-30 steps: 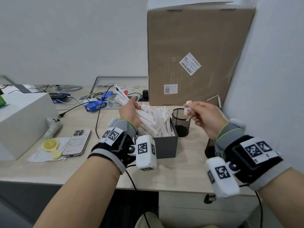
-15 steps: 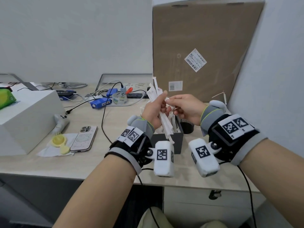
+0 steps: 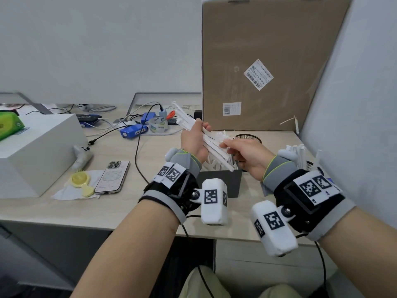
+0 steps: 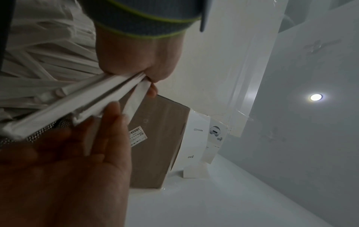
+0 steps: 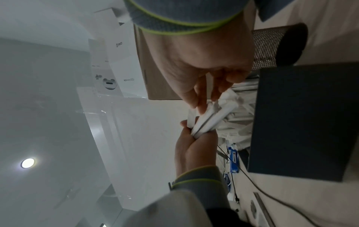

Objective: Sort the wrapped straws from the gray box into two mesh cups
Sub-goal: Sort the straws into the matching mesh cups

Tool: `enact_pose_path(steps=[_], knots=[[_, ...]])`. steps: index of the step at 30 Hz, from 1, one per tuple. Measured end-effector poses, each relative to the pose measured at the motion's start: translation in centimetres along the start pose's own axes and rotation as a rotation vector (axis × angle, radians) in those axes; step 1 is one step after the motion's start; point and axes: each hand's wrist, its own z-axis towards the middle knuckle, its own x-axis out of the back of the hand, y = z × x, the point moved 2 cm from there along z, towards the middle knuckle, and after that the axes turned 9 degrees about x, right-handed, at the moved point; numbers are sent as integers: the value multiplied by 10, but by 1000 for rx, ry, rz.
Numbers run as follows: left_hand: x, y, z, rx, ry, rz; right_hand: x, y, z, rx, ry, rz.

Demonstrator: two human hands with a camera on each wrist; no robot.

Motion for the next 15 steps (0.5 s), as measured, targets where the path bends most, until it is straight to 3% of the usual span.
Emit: enact_pose_path(steps=[6,11,15], knots=[[-9,4,-6,-123,16,-6,-15,7,-1,-270,-39,680],[-16,8,-12,-170,3,40,-22,9,4,-310,-23,926],[-17,5,-15,-210,8,69,-24,13,8,-246,-3,1052]])
